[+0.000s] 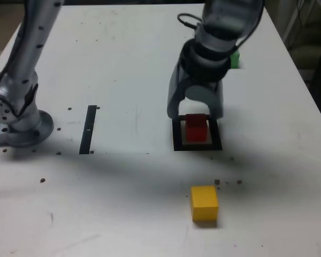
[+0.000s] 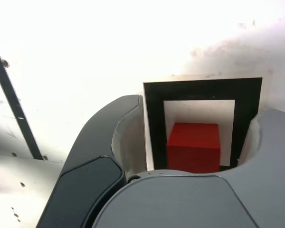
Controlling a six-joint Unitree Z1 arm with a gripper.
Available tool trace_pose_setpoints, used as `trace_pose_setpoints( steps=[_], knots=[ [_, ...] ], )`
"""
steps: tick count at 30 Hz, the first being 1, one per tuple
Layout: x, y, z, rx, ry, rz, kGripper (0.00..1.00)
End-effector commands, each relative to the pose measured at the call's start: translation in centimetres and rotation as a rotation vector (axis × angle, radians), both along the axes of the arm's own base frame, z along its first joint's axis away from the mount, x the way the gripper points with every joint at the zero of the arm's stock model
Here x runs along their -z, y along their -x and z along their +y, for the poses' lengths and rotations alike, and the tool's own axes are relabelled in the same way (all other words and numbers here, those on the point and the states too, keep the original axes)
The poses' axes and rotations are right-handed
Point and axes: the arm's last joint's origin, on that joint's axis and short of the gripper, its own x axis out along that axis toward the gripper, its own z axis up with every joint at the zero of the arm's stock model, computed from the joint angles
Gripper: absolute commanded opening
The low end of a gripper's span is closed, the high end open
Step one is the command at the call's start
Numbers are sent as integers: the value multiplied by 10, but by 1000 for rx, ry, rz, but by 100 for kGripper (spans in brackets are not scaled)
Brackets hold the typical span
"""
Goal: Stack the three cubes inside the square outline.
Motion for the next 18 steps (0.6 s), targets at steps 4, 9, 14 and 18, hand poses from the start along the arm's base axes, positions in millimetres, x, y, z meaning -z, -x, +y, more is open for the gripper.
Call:
trace_pose_setpoints(
  steps=[4,9,14,18],
  knots=[
    [-21,13,-6,25,-7,-52,100],
    [-37,22,-27,86,7,-96,100],
    [-42,30,-53,145,57,-97,100],
    [-44,33,-71,176,89,-98,100]
  ],
)
